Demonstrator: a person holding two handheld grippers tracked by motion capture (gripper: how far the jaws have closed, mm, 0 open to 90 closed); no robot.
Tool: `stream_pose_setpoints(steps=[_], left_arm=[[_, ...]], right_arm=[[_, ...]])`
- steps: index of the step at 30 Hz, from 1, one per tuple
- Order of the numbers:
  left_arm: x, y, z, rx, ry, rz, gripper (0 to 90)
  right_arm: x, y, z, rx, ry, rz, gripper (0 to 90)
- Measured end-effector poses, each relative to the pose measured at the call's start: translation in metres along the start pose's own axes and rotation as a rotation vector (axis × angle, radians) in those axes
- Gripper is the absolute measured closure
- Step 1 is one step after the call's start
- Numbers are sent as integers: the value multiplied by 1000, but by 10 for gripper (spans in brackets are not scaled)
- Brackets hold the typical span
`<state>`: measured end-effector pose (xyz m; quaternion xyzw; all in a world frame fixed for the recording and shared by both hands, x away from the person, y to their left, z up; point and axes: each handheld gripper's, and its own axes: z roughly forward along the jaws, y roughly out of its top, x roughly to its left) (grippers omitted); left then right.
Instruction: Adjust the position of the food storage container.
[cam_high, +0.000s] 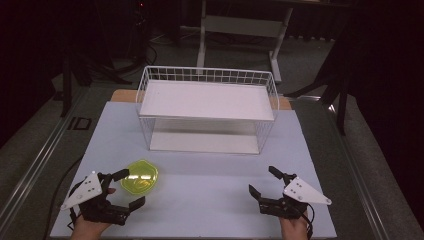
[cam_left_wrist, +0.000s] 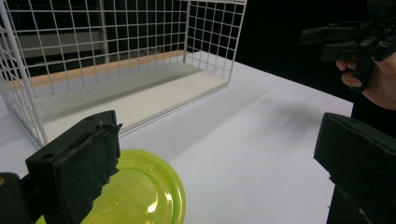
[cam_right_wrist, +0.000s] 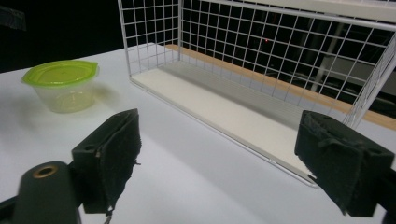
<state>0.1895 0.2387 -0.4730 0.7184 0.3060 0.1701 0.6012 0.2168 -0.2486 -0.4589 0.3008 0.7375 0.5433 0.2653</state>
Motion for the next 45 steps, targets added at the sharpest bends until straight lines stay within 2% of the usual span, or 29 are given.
stream_pose_setpoints(steps=[5,10,14,18,22,27,32,34,36,37,38,40,42,45], left_arm=[[-2,3,-2,-21,-8,-14,11],[-2,7,-4,-20,13,-9,11],[5,11,-13,-24,41,-29,12],[12,8,-24,-11,53,-31,80],[19,0,-34,36,73,-29,190],[30,-13,-41,93,119,-69,486],[39,-25,-45,179,116,-52,798],[43,-27,-45,224,141,-46,874],[49,-30,-46,247,167,-51,900],[53,-32,-46,269,163,-73,900],[55,-33,-45,283,167,-73,900],[58,-36,-43,326,142,-83,900],[57,-39,-39,369,111,-67,900],[57,-44,-31,423,102,-65,900]], right_arm=[[3,2,2,-1,14,-3,140],[5,3,2,-8,21,-6,140],[5,4,3,-13,25,-1,140],[4,2,5,-9,32,16,140],[4,2,6,-1,32,20,140],[4,2,7,2,35,17,141],[5,2,8,7,39,18,140],[4,2,8,5,39,18,140],[4,1,9,7,39,18,141],[4,1,9,9,40,19,141],[4,1,9,11,42,19,141],[5,2,9,8,41,16,141],[5,2,8,3,39,9,141],[5,2,8,5,43,13,141]])
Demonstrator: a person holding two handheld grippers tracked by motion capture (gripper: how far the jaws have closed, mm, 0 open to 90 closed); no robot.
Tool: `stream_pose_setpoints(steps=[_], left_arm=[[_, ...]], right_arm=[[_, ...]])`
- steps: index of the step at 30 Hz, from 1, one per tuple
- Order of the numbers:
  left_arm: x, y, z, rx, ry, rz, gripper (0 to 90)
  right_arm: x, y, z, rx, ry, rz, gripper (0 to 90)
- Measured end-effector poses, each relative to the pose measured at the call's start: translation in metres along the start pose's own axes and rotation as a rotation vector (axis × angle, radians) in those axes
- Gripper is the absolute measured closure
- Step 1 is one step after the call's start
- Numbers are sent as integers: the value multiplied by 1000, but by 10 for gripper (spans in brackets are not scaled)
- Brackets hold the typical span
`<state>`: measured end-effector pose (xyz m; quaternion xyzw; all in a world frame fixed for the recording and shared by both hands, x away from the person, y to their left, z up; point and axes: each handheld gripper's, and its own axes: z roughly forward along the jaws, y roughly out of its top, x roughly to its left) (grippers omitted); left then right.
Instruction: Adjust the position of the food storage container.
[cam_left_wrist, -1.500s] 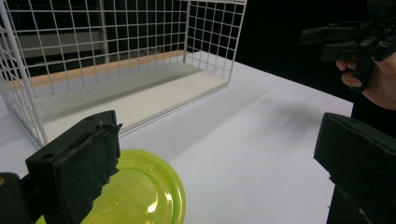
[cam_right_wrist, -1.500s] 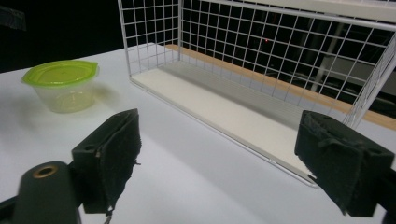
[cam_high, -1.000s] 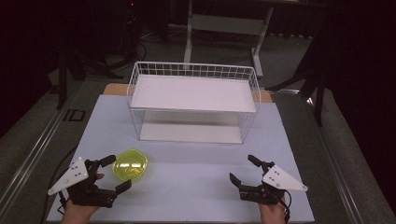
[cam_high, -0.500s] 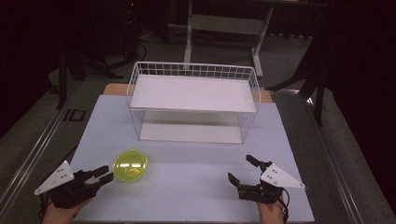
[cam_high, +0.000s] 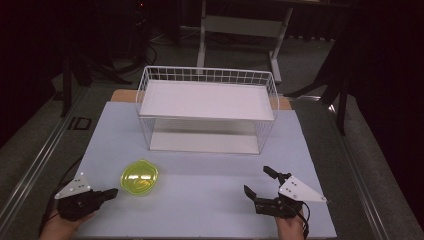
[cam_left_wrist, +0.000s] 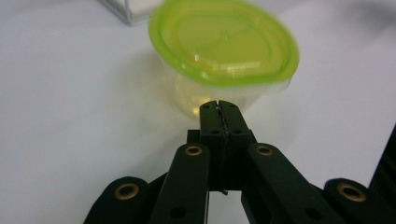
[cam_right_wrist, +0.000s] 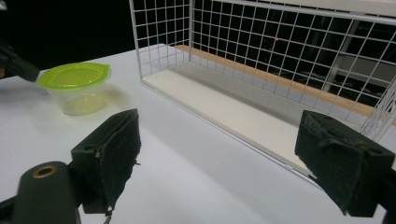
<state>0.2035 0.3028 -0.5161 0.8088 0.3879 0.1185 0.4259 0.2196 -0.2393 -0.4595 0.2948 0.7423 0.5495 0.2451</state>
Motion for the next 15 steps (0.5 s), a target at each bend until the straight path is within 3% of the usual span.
stream_pose_setpoints(steps=[5,7,9,15], left_arm=[[6,3,12,-7,-14,-27,900],[8,6,16,-6,1,-20,900],[12,8,20,-3,10,-39,900],[19,14,33,-2,3,-46,900]], right_arm=[[0,0,1,3,3,2,141],[0,0,0,2,5,0,141],[-1,-1,1,3,7,2,141],[0,-1,2,14,15,2,141]])
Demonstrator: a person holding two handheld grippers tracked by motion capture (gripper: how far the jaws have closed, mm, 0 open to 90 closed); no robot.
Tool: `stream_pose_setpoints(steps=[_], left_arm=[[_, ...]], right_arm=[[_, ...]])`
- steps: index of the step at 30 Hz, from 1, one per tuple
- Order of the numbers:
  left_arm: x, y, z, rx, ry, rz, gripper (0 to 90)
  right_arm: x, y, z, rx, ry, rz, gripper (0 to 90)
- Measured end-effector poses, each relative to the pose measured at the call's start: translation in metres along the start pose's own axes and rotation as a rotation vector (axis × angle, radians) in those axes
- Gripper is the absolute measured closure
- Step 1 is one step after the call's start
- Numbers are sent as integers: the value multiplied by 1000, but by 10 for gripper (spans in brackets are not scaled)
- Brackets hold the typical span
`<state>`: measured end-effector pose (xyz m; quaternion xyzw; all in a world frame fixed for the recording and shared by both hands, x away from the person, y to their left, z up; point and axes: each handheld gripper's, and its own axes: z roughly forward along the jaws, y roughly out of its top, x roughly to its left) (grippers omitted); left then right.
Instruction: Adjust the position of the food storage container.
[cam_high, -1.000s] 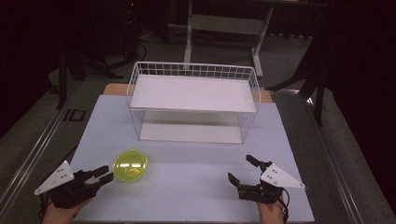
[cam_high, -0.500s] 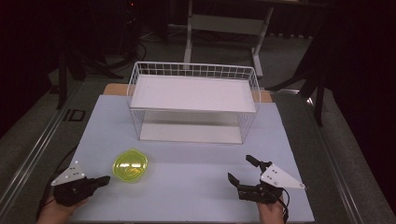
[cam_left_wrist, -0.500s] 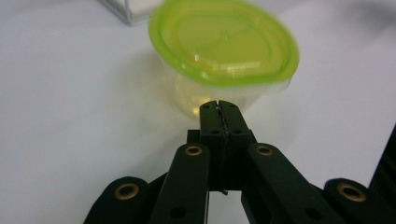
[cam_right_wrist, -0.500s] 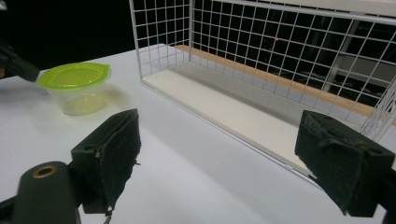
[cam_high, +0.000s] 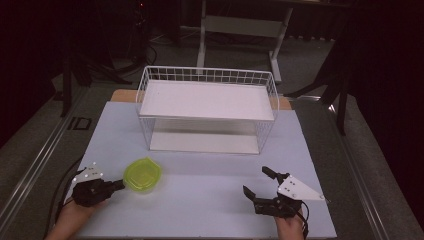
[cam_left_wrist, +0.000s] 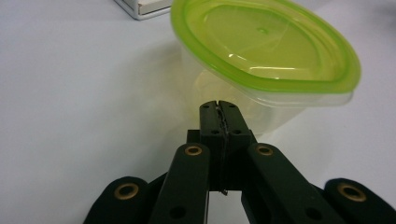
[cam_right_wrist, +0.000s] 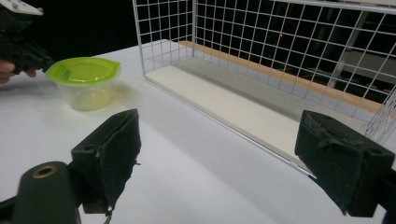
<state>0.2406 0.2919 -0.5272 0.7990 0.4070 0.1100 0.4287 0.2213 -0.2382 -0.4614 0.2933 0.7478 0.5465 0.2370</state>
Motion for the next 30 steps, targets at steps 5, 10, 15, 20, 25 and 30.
stream_pose_setpoints(steps=[5,10,15,20,25,30], left_arm=[[-5,4,11,29,-28,22,900],[-12,12,23,49,-40,37,900],[-19,25,38,47,-55,56,900],[-32,38,59,62,-52,82,900],[-35,48,75,68,-40,72,900],[-32,45,71,57,-28,35,900]], right_arm=[[1,0,0,3,1,-9,141],[1,0,1,4,1,-9,141],[2,1,0,4,3,-20,141],[2,1,0,9,5,-19,142],[2,1,-1,7,8,-18,142],[2,0,-1,8,9,-13,142]])
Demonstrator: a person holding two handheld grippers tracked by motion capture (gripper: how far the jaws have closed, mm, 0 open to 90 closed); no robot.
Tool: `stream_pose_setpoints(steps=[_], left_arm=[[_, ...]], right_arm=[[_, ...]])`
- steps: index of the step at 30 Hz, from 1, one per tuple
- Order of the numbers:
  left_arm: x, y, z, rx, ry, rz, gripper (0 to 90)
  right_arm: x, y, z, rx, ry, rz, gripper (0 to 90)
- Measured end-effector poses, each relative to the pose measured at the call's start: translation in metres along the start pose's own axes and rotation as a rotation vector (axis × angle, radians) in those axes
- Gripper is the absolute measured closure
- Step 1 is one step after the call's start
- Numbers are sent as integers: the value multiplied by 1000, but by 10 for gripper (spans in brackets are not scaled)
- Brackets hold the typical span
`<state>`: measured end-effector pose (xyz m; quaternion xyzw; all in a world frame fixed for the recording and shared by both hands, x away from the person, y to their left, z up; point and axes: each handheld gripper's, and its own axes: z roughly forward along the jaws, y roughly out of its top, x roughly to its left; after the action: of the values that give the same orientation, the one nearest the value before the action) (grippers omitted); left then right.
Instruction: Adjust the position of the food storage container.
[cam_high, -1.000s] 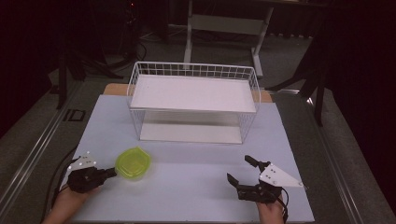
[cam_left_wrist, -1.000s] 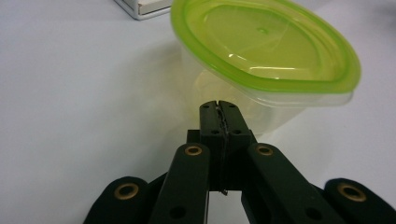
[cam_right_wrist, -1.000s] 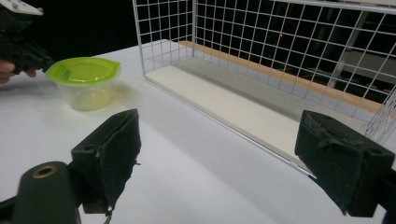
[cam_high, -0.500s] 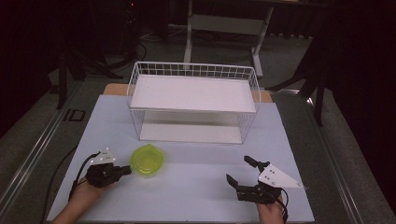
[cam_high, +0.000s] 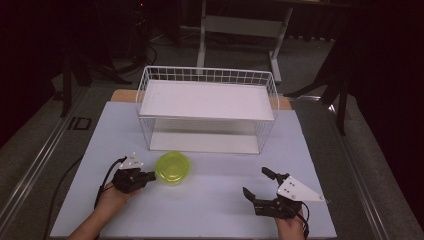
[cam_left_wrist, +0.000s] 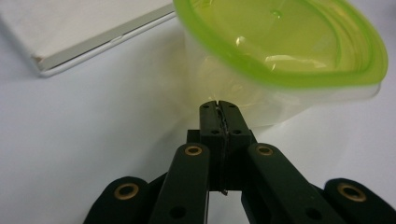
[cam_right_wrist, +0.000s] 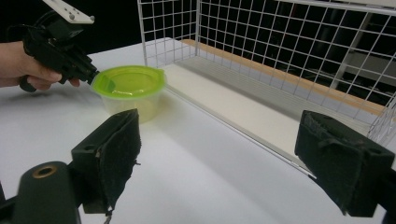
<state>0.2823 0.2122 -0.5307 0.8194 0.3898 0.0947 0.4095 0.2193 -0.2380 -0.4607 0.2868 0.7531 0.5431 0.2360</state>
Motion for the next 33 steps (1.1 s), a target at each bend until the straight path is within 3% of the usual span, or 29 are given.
stream_pose_setpoints(steps=[2,4,9,13,15,22,27,33], left_arm=[[0,-3,-3,13,18,-7,900],[-2,-6,-6,13,3,-31,900],[-15,-7,-8,1,-35,-26,900],[-18,-2,0,0,-22,-14,900],[-15,1,4,-11,-22,-36,900],[-7,15,18,-34,49,-57,900],[-3,22,29,-27,44,-69,900],[-10,29,47,-13,19,-68,900]], right_arm=[[-1,0,0,0,4,5,142],[-1,0,0,-2,4,2,142],[0,0,1,1,4,0,142],[0,0,2,5,7,0,142],[0,0,2,5,6,-1,142],[-2,-1,1,6,7,8,142],[-3,-1,0,4,10,8,143],[-1,-1,0,6,13,6,142]])
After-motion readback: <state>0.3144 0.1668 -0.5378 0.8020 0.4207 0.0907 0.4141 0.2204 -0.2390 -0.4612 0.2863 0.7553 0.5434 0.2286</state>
